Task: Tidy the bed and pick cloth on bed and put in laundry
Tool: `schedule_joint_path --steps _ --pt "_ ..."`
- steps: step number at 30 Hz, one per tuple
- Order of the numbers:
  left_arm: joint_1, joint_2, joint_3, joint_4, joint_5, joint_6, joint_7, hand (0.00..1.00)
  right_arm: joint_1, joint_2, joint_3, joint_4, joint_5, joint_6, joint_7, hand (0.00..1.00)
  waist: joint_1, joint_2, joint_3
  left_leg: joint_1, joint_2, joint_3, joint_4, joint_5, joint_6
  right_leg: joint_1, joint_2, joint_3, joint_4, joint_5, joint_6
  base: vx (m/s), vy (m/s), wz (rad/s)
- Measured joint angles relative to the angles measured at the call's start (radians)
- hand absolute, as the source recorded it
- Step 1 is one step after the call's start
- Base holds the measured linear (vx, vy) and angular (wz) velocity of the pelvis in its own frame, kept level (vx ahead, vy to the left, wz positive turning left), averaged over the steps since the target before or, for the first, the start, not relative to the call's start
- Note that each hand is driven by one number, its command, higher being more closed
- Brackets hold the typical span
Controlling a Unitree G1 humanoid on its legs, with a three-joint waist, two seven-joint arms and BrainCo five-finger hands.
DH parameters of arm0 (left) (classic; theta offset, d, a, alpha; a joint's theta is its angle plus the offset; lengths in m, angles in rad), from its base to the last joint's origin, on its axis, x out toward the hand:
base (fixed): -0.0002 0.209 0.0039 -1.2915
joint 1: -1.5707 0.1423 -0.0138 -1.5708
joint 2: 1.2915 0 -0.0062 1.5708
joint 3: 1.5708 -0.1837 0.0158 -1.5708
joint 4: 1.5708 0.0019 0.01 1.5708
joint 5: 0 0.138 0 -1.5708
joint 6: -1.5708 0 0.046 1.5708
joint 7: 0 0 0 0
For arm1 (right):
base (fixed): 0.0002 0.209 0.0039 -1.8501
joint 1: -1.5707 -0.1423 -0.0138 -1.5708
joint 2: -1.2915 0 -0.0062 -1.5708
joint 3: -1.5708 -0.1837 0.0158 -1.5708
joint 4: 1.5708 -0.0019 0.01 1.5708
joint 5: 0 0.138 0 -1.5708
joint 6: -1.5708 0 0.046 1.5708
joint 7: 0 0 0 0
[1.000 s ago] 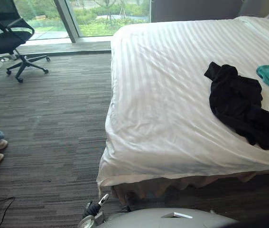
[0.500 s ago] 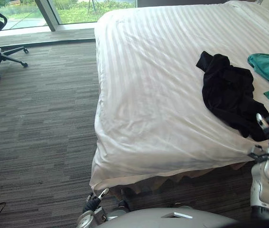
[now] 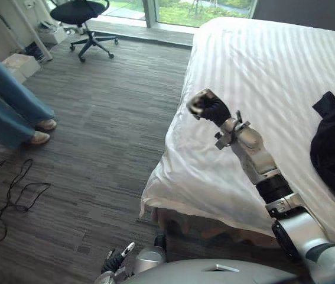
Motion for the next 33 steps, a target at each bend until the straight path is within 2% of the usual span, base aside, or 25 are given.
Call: schedule_joint_path --steps 1,3,4,6,8,11,12,14,15,17,19,23,28,31,33 --pt "-0.003 -0.001 -0.007 -0.013 -0.004 -0.006 -0.006 0.00 -0.026 0.011 0.004 0.017 0.000 0.007 -0.003 1.00 0.007 0.002 0.018 -0.015 0.003 -0.006 0.000 0.010 0.001 -0.016 0.001 -0.007 0.014 -0.003 -0.005 -0.15 -0.018 0.48" --pt "-0.036 -0.006 -0.023 -0.067 -0.050 -0.017 -0.045 0.00 -0.128 0.031 0.004 0.063 -0.003 0.027 -0.034 1.00 0.038 0.019 0.105 -0.082 0.018 -0.044 0.000 0.039 -0.002 -0.102 -0.001 -0.034 0.107 -0.030 -0.028 -0.19 -0.005 0.43" --pt "-0.045 -0.005 -0.029 -0.081 -0.066 -0.018 -0.053 0.00 -0.153 0.031 0.002 0.071 -0.007 0.031 -0.046 1.00 0.043 0.020 0.130 -0.099 0.020 -0.052 0.000 0.047 -0.004 -0.126 -0.004 -0.040 0.135 -0.039 -0.030 -0.20 0.002 0.41" --pt "-0.072 -0.001 -0.055 -0.135 -0.110 -0.027 -0.082 0.00 -0.243 0.039 0.002 0.106 -0.024 0.050 -0.075 1.00 0.068 0.025 0.231 -0.150 0.019 -0.079 0.000 0.068 -0.014 -0.205 -0.033 -0.063 0.249 -0.082 -0.038 -0.20 0.005 0.35" --pt "-0.079 -0.003 -0.074 -0.174 -0.114 -0.027 -0.090 0.00 -0.304 0.037 -0.002 0.150 -0.025 0.076 -0.094 1.00 0.082 0.035 0.274 -0.197 0.012 -0.096 0.000 0.091 -0.015 -0.273 -0.053 -0.066 0.317 -0.106 -0.044 -0.19 -0.006 0.33" --pt "-0.090 0.003 -0.139 -0.196 -0.100 -0.030 -0.090 0.00 -0.363 0.016 -0.040 0.245 -0.024 0.109 -0.124 1.00 0.105 0.067 0.292 -0.290 0.004 -0.112 0.001 0.118 -0.011 -0.380 -0.081 -0.080 0.390 -0.132 -0.047 -0.13 -0.028 0.26" --pt "-0.114 0.007 -0.176 -0.196 -0.094 -0.033 -0.088 0.00 -0.376 -0.022 -0.072 0.303 -0.019 0.117 -0.141 1.00 0.130 0.092 0.305 -0.330 -0.005 -0.114 0.001 0.132 -0.011 -0.435 -0.103 -0.082 0.436 -0.145 -0.044 -0.09 -0.034 0.19" --pt "-0.134 0.014 -0.213 -0.195 -0.096 -0.035 -0.086 0.00 -0.383 -0.062 -0.102 0.380 -0.009 0.127 -0.162 1.00 0.146 0.114 0.317 -0.369 -0.020 -0.121 0.001 0.152 -0.012 -0.492 -0.134 -0.082 0.494 -0.161 -0.048 -0.07 -0.047 0.27" --pt "-0.158 0.016 -0.242 -0.195 -0.100 -0.035 -0.083 0.00 -0.385 -0.095 -0.121 0.451 0.009 0.134 -0.179 1.00 0.150 0.140 0.329 -0.405 -0.034 -0.133 0.001 0.168 -0.006 -0.537 -0.158 -0.085 0.540 -0.177 -0.050 -0.05 -0.065 0.34" --pt "-0.188 0.015 -0.263 -0.194 -0.107 -0.035 -0.079 0.00 -0.393 -0.125 -0.133 0.488 0.021 0.138 -0.183 1.00 0.154 0.158 0.338 -0.434 -0.042 -0.133 0.001 0.178 -0.004 -0.580 -0.176 -0.084 0.573 -0.186 -0.057 -0.05 -0.061 0.17" --pt "-0.245 0.015 -0.301 -0.159 -0.113 -0.036 -0.072 0.00 -0.419 -0.120 -0.133 0.509 0.071 0.128 -0.173 1.00 0.152 0.184 0.338 -0.450 -0.049 -0.130 0.001 0.183 -0.003 -0.609 -0.192 -0.077 0.600 -0.195 -0.062 -0.07 -0.078 0.00" --pt "-0.298 0.005 -0.339 -0.143 -0.114 -0.058 -0.057 0.00 -0.406 -0.109 -0.124 0.534 0.076 0.105 -0.099 1.00 0.147 0.188 0.335 -0.455 -0.051 -0.126 0.030 0.171 -0.001 -0.609 -0.190 -0.063 0.605 -0.205 -0.057 -0.05 -0.071 -0.02" --pt "-0.327 -0.001 -0.362 -0.103 -0.097 -0.076 -0.058 0.00 -0.303 -0.069 -0.028 0.460 0.080 0.096 0.024 1.00 0.107 0.180 0.334 -0.420 -0.055 -0.110 0.052 0.148 0.014 -0.557 -0.188 -0.059 0.576 -0.201 -0.043 0.01 -0.053 -0.05" --pt "-0.313 0.018 -0.338 -0.092 -0.096 -0.075 -0.056 0.00 -0.099 -0.010 0.121 0.322 0.128 0.112 0.086 1.00 0.063 0.138 0.334 -0.352 -0.060 -0.087 0.049 0.123 0.017 -0.489 -0.183 -0.041 0.538 -0.194 -0.030 0.11 -0.043 -0.23" --pt "-0.299 0.037 -0.324 -0.094 -0.072 -0.075 -0.054 0.00 0.106 0.059 0.280 0.309 0.135 0.184 0.113 1.00 0.042 0.097 0.333 -0.295 -0.057 -0.065 0.048 0.093 0.017 -0.427 -0.169 -0.027 0.491 -0.186 -0.019 0.14 -0.039 -0.31"
